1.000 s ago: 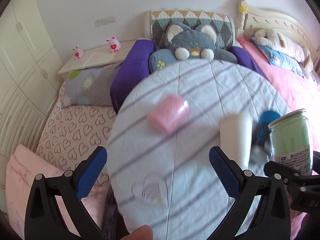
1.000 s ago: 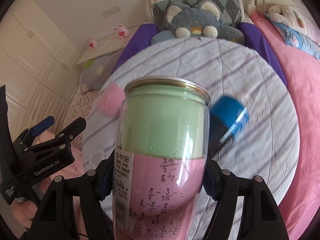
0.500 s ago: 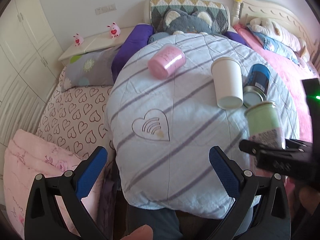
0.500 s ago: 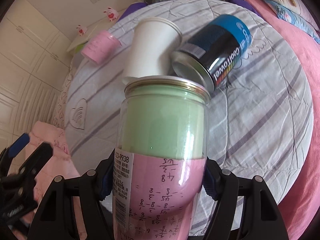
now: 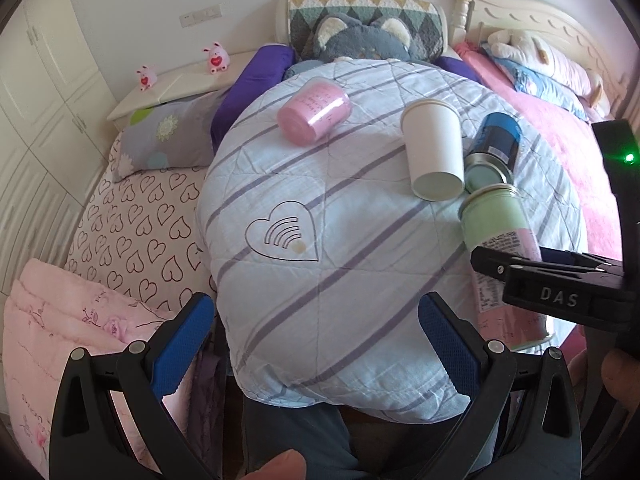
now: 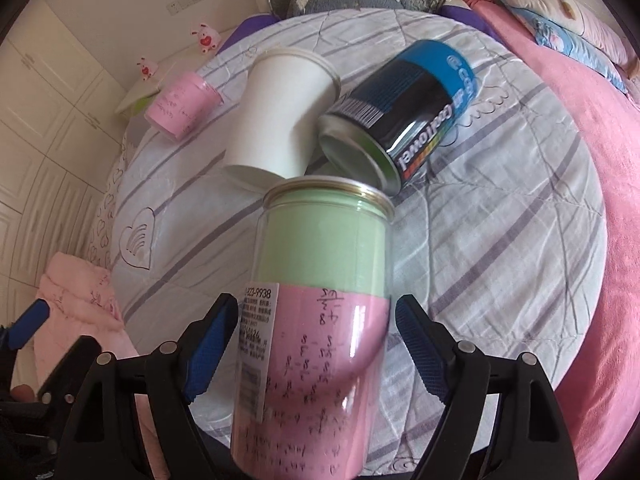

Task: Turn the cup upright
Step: 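Carry the held canister with the right gripper toward the white paper cup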

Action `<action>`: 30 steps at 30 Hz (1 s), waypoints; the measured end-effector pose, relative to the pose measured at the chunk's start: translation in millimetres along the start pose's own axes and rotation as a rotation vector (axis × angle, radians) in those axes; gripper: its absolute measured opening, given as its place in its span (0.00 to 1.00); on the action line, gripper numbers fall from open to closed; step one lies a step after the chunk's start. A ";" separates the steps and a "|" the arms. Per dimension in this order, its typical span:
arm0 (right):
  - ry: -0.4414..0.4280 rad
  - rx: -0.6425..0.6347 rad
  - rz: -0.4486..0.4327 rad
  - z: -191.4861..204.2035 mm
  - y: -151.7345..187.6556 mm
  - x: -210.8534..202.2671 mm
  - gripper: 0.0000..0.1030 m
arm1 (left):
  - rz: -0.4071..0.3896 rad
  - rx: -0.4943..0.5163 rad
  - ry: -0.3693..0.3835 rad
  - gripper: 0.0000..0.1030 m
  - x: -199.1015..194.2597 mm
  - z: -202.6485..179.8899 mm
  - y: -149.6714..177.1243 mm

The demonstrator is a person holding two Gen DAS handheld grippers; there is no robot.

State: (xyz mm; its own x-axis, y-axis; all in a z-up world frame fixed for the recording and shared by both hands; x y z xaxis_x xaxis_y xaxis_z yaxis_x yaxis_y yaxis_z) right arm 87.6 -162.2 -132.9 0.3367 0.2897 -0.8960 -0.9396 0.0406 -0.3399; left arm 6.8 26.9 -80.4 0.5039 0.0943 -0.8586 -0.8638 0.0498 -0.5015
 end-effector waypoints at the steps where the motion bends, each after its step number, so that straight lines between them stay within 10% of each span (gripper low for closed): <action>1: -0.001 0.003 -0.007 -2.0 -0.3 -3.5 0.80 | -0.002 0.002 0.003 1.00 -1.5 -1.4 -0.1; 30: 0.022 0.139 -0.271 -72.1 65.7 -113.0 0.80 | -0.028 0.106 0.091 1.00 -29.0 -78.4 -28.2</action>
State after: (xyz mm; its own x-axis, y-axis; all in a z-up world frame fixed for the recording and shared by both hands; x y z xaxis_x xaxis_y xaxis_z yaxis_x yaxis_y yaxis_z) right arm -7.6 -261.2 -74.6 0.5759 0.2295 -0.7847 -0.8144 0.2447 -0.5261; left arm 17.0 -55.2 -49.7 0.5220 0.0011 -0.8529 -0.8426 0.1560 -0.5155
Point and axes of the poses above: each gripper's, at about its wrist camera, not at the fingertips, and x roughly the way its jaws point, z to its left, y to its underside, the point moved 1 cm from there along x, roughly the way its jaws point, and after that the axes turned 3 degrees about -y, right-handed, at the moved point
